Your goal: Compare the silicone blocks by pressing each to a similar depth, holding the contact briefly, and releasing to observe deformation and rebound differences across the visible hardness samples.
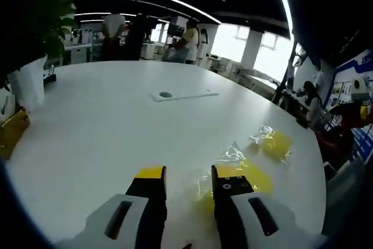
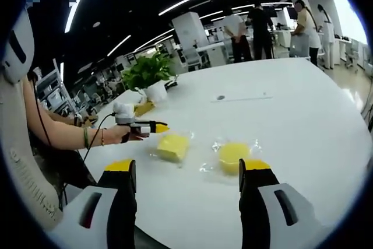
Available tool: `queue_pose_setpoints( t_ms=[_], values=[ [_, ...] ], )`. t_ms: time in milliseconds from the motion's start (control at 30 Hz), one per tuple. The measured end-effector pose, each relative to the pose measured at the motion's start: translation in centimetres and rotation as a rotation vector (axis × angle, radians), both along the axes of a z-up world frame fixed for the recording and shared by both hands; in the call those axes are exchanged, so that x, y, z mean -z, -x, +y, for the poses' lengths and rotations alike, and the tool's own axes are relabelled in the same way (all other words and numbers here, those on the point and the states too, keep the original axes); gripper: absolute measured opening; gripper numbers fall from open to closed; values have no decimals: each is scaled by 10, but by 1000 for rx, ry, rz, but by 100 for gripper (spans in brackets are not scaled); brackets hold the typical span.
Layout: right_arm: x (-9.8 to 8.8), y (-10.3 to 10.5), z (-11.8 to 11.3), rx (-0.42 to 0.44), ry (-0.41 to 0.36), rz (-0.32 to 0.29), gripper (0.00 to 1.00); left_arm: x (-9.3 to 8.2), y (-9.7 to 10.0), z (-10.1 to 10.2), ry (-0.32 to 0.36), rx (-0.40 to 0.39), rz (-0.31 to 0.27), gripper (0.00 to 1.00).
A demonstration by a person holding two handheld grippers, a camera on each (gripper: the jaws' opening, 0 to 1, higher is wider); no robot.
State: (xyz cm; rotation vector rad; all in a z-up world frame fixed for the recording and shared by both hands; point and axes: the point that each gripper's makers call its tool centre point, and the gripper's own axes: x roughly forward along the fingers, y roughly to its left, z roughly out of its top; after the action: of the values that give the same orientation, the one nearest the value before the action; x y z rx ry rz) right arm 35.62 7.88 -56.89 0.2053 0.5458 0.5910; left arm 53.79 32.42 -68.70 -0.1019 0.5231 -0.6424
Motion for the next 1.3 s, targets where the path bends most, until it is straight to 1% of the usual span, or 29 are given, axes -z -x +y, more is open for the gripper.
queue_pose_setpoints(
  t_ms=[67, 100, 133, 200, 267, 300, 333, 367, 400, 467, 500, 533, 567, 600, 633, 667, 700, 733, 767, 833, 867, 967, 1000, 1033, 1067, 1133, 1200, 1267, 1300],
  values=[
    [-6, 2, 0, 1, -9, -17, 67, -11, 6, 5, 2, -11, 6, 24],
    [-9, 3, 0, 1, -16, -26, 67, -21, 11, 8, 21, -28, 7, 23],
    [-12, 4, 0, 1, -22, -36, 67, -25, 13, 9, 27, -32, 3, 23],
    [-19, 10, 1, -5, -26, -59, 67, -47, 26, 15, 44, -54, -19, 23],
    [-27, 15, 3, -13, -51, -80, 67, -64, 35, 18, 59, -70, -38, 20],
    [-30, 18, 4, -18, -56, -91, 67, -72, 40, 19, 71, -78, -44, 20],
    [-34, 21, 4, -24, -59, -101, 67, -85, 47, 20, 89, -90, -60, 22],
    [-38, 23, 4, -28, -63, -114, 67, -95, 52, 19, 98, -88, -82, 23],
    [-43, 27, 4, -36, -65, -122, 67, -110, 60, 19, 99, -79, -114, 23],
    [-48, 31, 5, -50, -74, -125, 68, -125, 73, 16, 101, -61, -120, 22],
    [-53, 34, 4, -55, -77, -131, 68, -136, 80, 16, 112, -56, -133, 22],
    [-58, 38, 3, -65, -69, -145, 68, -148, 89, 14, 136, -49, -132, 21],
    [-63, 41, 2, -77, -62, -163, 67, -156, 94, 12, 157, -43, -135, 21],
    [-66, 43, 1, -84, -57, -168, 67, -170, 103, 11, 182, -40, -152, 21],
    [-67, 44, 1, -87, -56, -171, 66, -173, 106, 11, 191, -39, -154, 20],
    [-73, 47, -1, -94, -62, -192, 66, -185, 115, 9, 232, -38, -155, 20],
    [-77, 50, -3, -94, -67, -199, 66, -195, 123, 10, 253, -34, -167, 19],
    [-79, 52, -5, -95, -67, -203, 66, -202, 131, 12, 269, -34, -164, 18],
    [-81, 55, -7, -96, -67, -214, 66, -206, 136, 14, 276, -34, -165, 18],
    [-81, 60, -9, -99, -64, -213, 66, -214, 146, 18, 283, -34, -167, 17],
    [-82, 62, -10, -102, -63, -219, 66, -220, 151, 24, 295, -44, -172, 17],
    [-87, 68, -11, -112, -64, -234, 65, -234, 160, 38, 273, -50, -184, 16],
    [-89, 69, -10, -117, -61, -239, 65, -246, 165, 49, 266, -69, -201, 15],
    [-91, 69, -11, -120, -59, -247, 65, -254, 167, 55, 267, -76, -210, 15],
    [-94, 70, -11, -122, -59, -255, 65, -266, 170, 62, 268, -89, -230, 14],
    [-101, 70, -13, -124, -58, -272, 65, -282, 173, 71, 238, -96, -266, 14],
    [-112, 68, -15, -124, -63, -297, 66, -296, 176, 77, 212, -92, -289, 14],
    [-123, 66, -17, -132, -59, -320, 66, -316, 179, 82, 180, -84, -315, 16],
    [-124, 65, -17, -136, -54, -324, 67, -319, 179, 83, 171, -81, -320, 17]
  ],
)
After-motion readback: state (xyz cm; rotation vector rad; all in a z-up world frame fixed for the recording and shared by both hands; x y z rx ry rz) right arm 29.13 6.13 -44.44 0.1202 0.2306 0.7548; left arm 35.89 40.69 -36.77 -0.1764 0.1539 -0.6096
